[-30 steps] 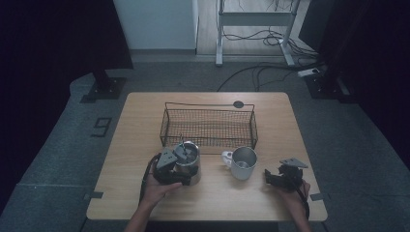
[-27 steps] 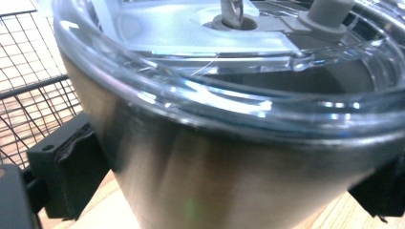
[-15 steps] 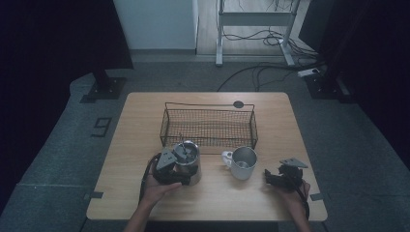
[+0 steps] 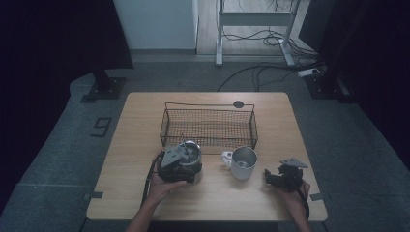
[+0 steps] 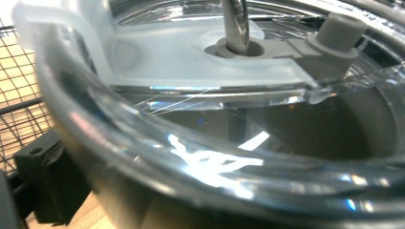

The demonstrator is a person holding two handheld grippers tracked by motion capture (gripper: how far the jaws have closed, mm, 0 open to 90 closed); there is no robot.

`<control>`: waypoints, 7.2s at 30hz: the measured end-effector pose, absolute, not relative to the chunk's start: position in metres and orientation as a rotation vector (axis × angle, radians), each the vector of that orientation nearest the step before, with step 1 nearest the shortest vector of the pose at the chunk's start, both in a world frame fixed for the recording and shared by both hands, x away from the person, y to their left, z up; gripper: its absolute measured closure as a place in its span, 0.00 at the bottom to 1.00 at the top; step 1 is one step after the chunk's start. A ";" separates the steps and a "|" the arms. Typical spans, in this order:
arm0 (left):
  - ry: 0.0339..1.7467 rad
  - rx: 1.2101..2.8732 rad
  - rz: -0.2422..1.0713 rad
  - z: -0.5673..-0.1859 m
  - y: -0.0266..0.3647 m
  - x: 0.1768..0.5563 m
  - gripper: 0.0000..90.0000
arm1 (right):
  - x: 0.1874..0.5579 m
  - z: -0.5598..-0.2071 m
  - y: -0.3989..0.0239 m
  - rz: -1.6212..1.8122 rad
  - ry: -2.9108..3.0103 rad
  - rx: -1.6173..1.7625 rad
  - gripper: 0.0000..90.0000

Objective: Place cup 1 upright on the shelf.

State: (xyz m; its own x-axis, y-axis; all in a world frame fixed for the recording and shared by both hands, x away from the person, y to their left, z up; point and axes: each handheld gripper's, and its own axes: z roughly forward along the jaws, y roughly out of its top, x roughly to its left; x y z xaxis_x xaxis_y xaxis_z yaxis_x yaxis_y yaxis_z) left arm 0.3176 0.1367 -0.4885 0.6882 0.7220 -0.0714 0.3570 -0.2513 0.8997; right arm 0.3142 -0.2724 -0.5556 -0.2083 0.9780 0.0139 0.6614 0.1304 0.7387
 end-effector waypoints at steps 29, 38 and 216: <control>0.810 1.844 0.447 -0.476 0.152 0.317 0.04 | 0.314 -0.556 -0.272 0.866 1.932 1.574 0.14; 0.804 1.835 0.463 -0.466 0.156 0.315 0.04 | 0.314 -0.556 -0.272 0.866 1.931 1.575 0.14; 0.927 1.820 0.504 -0.390 0.138 0.453 0.04 | 0.314 -0.556 -0.272 0.869 1.933 1.567 0.15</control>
